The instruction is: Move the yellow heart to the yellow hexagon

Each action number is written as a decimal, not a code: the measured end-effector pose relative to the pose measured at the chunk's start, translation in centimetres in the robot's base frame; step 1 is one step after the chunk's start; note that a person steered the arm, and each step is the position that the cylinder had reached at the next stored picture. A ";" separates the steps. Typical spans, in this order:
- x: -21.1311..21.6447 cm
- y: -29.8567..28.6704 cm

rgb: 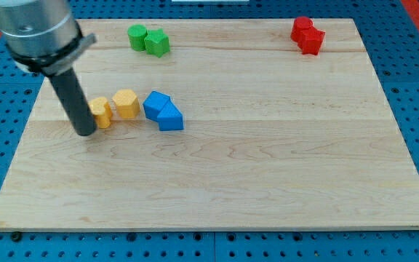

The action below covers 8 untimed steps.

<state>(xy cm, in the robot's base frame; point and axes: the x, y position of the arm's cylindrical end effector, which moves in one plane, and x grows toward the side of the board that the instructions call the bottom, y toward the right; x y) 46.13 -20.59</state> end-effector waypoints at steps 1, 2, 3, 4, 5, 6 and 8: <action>-1.1 -1.6; -1.1 -1.6; -1.2 -1.6; -1.2 -1.6; -0.8 -1.7; -0.6 -4.6; -3.3 1.9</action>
